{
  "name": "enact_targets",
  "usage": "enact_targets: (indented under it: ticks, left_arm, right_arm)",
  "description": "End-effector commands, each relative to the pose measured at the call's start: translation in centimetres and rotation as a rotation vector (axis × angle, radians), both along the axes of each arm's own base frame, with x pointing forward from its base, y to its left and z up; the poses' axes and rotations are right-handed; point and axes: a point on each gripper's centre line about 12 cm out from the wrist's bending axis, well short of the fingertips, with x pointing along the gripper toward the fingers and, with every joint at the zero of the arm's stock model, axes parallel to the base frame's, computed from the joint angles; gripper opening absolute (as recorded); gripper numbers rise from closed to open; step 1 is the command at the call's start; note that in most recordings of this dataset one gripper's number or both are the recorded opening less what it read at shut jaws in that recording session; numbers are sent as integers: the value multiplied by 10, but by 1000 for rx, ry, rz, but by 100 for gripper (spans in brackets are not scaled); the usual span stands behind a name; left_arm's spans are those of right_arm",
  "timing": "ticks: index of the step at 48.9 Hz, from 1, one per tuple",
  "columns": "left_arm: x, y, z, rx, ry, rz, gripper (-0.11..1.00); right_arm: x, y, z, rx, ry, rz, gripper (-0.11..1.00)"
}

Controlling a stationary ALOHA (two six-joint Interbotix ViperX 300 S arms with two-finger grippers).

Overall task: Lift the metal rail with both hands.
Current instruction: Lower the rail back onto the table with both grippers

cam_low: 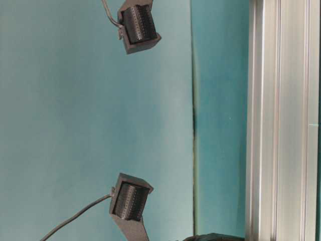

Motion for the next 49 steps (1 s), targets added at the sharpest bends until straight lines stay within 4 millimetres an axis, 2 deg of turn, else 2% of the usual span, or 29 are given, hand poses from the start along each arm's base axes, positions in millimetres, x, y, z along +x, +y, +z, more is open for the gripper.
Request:
enact_targets:
  ticks: [1,42,45,49]
  left_arm:
    - [8,3,8,-27,-61,66,30]
    - [6,0,5,-20,-66,40,30]
    - [5,0,4,-20,-63,38,30]
    - [3,0,4,-19,-56,38,32]
  right_arm:
    - [-3,1,-8,4,32,-8,41]
    - [-2,0,-8,8,27,-17,40]
    - [-1,1,-7,16,27,-25,47]
    - [-2,2,-8,30,28,-39,70]
